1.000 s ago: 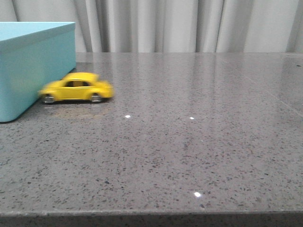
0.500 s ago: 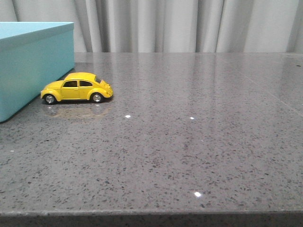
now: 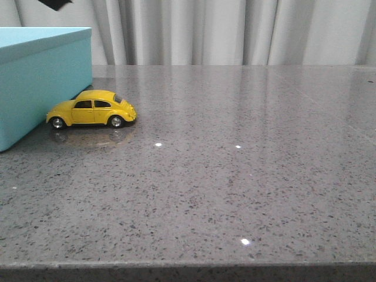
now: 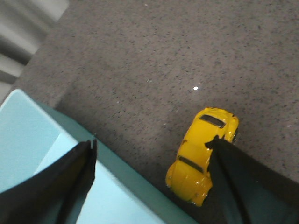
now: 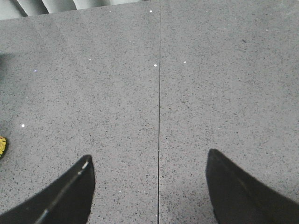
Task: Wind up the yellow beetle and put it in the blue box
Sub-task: 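Lower the left gripper onto the yellow car and grasp it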
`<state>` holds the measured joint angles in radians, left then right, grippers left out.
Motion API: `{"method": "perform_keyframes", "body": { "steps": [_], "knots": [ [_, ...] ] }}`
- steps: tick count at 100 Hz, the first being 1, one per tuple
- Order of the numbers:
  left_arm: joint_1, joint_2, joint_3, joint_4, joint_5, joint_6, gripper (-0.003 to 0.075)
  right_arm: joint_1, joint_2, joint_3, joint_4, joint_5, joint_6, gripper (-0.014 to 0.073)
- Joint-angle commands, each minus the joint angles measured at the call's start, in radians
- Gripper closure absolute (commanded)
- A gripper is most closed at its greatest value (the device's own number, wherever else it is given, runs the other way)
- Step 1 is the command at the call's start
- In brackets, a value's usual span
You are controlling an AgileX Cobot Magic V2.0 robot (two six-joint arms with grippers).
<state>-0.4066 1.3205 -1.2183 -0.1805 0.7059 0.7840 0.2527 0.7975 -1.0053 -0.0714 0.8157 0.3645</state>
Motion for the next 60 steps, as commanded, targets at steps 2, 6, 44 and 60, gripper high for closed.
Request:
{"method": "perform_keyframes", "body": {
  "steps": [2, 6, 44, 60],
  "knots": [
    [-0.026, 0.035, -0.089, -0.004, 0.019, 0.007, 0.0225, 0.002, -0.006, -0.026, -0.002, -0.071, -0.009, 0.0085],
    [-0.035, 0.057, -0.115, 0.003, 0.042, 0.007, 0.0225, 0.002, -0.006, -0.026, -0.002, -0.071, -0.009, 0.0085],
    [-0.104, 0.277, -0.309, 0.103, 0.274, 0.049, 0.0225, 0.002, -0.006, -0.026, -0.002, -0.072, -0.009, 0.0085],
    [-0.13, 0.328, -0.315, 0.173, 0.293, 0.055, 0.0225, 0.002, -0.006, -0.026, -0.002, -0.073, -0.009, 0.0085]
  ]
}}
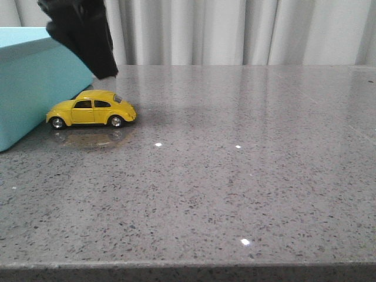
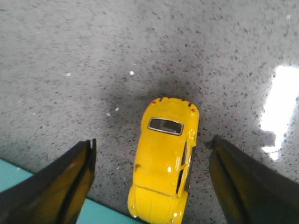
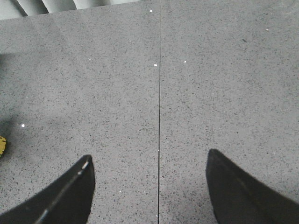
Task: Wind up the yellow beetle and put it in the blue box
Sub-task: 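Lower the left gripper onto the yellow car and grasp it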
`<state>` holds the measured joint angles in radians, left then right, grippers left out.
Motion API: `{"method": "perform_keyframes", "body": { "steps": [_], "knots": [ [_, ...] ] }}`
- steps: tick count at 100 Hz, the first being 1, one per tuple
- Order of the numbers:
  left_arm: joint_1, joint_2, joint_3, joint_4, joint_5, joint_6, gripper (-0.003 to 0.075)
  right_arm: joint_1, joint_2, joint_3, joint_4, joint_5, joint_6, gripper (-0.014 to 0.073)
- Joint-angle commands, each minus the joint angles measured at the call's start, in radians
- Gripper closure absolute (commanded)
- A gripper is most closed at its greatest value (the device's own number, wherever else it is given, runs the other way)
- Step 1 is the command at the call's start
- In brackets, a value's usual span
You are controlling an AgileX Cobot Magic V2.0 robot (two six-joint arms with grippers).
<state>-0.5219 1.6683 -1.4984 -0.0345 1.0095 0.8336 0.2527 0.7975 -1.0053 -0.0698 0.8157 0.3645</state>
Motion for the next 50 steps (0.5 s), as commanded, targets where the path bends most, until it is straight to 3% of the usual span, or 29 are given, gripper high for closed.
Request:
{"method": "perform_keyframes", "body": {
  "steps": [1, 50],
  "knots": [
    [-0.017, -0.015, -0.034, 0.034, -0.008, 0.005, 0.0225, 0.002, -0.006, -0.026, -0.003, -0.073, -0.009, 0.0085],
    [-0.017, 0.069, -0.034, 0.07, 0.002, 0.004, 0.0225, 0.002, -0.006, -0.026, -0.003, -0.074, -0.009, 0.0085]
  ]
}}
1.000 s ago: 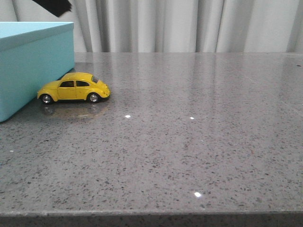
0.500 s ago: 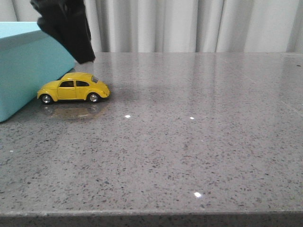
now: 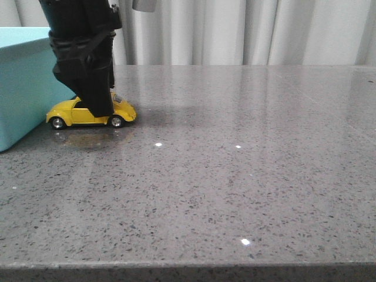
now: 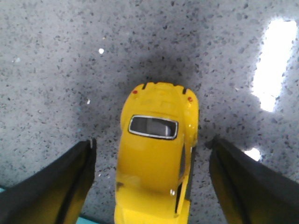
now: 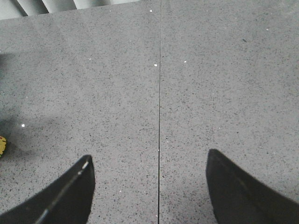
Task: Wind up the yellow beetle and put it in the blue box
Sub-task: 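Lower the left gripper onto the yellow car and grasp it, then lift the yellow car with the left gripper over the box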
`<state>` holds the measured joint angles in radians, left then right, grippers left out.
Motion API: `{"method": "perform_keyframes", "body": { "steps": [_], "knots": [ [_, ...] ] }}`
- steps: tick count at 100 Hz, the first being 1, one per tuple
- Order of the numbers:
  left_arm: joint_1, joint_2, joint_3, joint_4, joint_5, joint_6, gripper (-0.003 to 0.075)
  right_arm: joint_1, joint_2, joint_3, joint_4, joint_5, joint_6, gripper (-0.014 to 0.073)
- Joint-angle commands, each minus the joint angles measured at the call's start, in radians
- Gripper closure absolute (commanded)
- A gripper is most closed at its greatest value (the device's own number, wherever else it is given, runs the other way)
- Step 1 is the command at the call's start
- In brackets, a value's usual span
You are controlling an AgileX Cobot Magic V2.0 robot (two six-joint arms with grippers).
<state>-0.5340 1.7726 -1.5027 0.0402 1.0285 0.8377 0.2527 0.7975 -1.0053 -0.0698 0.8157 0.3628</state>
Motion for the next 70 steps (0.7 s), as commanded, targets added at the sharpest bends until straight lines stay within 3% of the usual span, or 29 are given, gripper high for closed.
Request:
{"method": "perform_keyframes", "body": {
  "steps": [1, 26, 52, 70],
  "knots": [
    [-0.005, -0.032, -0.03, -0.004, -0.017, -0.001, 0.0225, 0.002, -0.006, -0.026, -0.003, -0.074, -0.008, 0.0085],
    [-0.003, -0.018, -0.03, -0.004, -0.017, -0.005, 0.0236, 0.002, -0.006, -0.026, -0.003, -0.074, -0.008, 0.0085],
    [-0.003, -0.018, -0.032, -0.004, -0.006, -0.007, 0.0446, 0.002, -0.006, -0.026, -0.003, -0.074, -0.008, 0.0085],
    [-0.003, -0.018, -0.055, -0.004, -0.001, -0.007, 0.0533, 0.002, -0.006, -0.026, -0.003, -0.074, -0.008, 0.0085]
  ]
}}
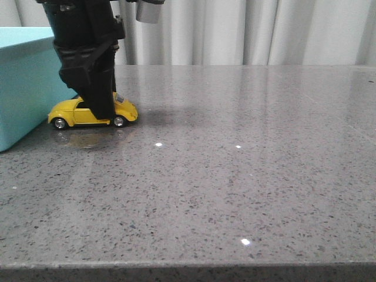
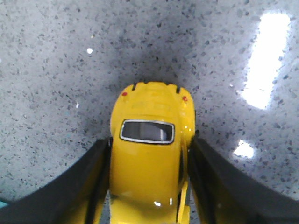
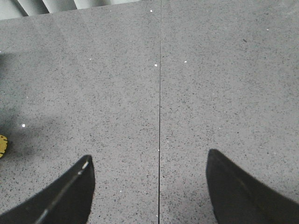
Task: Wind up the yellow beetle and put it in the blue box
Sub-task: 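Lift the yellow car with the left gripper over the box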
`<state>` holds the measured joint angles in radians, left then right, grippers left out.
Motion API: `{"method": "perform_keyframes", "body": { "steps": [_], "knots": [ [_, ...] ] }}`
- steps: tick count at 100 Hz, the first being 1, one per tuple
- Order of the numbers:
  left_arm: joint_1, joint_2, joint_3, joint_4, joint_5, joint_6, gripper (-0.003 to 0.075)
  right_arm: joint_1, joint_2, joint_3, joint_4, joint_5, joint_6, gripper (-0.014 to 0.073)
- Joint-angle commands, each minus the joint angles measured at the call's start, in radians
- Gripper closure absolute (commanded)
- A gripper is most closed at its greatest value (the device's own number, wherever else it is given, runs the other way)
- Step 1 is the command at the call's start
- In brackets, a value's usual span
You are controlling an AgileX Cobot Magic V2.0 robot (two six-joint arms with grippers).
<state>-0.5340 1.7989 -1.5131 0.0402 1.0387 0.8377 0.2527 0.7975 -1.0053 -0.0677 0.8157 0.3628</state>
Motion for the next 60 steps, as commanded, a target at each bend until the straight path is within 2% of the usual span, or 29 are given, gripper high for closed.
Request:
{"method": "perform_keyframes", "body": {
  "steps": [1, 25, 46, 60],
  "knots": [
    [-0.003, -0.045, -0.049, -0.004, -0.011, -0.007, 0.0538, 0.002, -0.006, -0.026, -0.005, -0.074, -0.008, 0.0085],
    [-0.005, -0.047, -0.191, -0.004, 0.029, -0.02, 0.0571, 0.002, -0.006, -0.026, -0.005, -0.074, -0.008, 0.0085],
    [0.007, -0.047, -0.402, 0.021, 0.128, -0.154, 0.0571, 0.002, -0.006, -0.026, -0.005, -0.074, -0.008, 0.0085],
    [0.052, -0.047, -0.52, 0.059, 0.205, -0.279, 0.0571, 0.002, -0.006, -0.026, -0.005, -0.078, -0.008, 0.0085]
  ]
}}
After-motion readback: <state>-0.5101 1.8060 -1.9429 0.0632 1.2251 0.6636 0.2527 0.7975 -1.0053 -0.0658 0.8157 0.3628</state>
